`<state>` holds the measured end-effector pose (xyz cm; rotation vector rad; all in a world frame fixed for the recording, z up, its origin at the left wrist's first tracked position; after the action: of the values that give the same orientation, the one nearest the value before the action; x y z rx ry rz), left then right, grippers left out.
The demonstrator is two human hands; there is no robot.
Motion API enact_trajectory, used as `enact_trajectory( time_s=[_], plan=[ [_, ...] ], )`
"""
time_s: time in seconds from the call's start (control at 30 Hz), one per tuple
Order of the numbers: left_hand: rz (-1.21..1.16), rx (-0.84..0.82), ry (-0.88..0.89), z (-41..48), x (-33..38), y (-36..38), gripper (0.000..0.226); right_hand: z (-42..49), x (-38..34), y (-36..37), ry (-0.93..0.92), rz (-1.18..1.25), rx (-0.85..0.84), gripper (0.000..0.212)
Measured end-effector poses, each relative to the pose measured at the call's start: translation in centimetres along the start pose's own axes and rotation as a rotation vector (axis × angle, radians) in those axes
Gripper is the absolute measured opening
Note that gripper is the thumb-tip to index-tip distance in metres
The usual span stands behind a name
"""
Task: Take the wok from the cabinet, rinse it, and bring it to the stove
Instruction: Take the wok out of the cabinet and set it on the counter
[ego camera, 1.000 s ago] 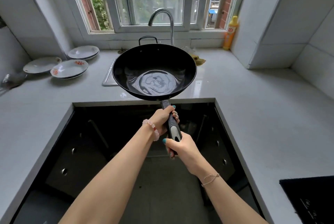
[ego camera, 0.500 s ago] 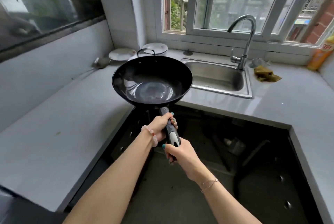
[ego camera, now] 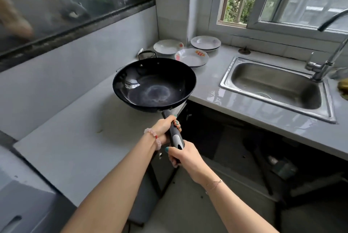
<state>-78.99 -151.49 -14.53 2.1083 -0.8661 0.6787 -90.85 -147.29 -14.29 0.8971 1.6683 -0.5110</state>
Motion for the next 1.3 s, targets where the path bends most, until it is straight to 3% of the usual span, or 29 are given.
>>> enact_trajectory(
  time_s=[0.6, 0.83, 0.97, 1.17, 1.3],
  plan=[
    [0.021, 0.119, -0.023, 4.2, 4.1, -5.2, 0.032, 7.7, 0.9, 2.7, 0.088, -0.013, -0.106, 0.018],
    [0.033, 0.113, -0.018, 3.2, 3.7, -5.0, 0.03, 7.6, 1.3, 2.4, 0.188, 0.104, -0.14, 0.024],
    [0.155, 0.153, 0.017, 2.1, 3.3, -5.6, 0.022, 6.8, 1.3, 1.9, 0.28, 0.255, -0.184, 0.033],
    [0.295, 0.191, 0.094, -0.3, 1.9, -5.5, 0.024, 3.3, 2.2, -0.8, 0.306, 0.199, -0.06, 0.035],
    [0.179, 0.23, 0.111, -2.8, -1.6, -5.7, 0.025, -0.1, 3.1, -3.9, 0.238, 0.148, 0.062, 0.032]
  ],
)
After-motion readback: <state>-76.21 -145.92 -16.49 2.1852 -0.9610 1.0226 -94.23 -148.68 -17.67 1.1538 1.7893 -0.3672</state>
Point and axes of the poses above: each hand's wrist, its own z-axis towards the middle knuckle, its own y-axis out of the palm, x = y × z, the point moved 2 cm from there along z, towards the middle knuckle, and after that the axes turned 3 degrees about z, right-handed, at the moved point
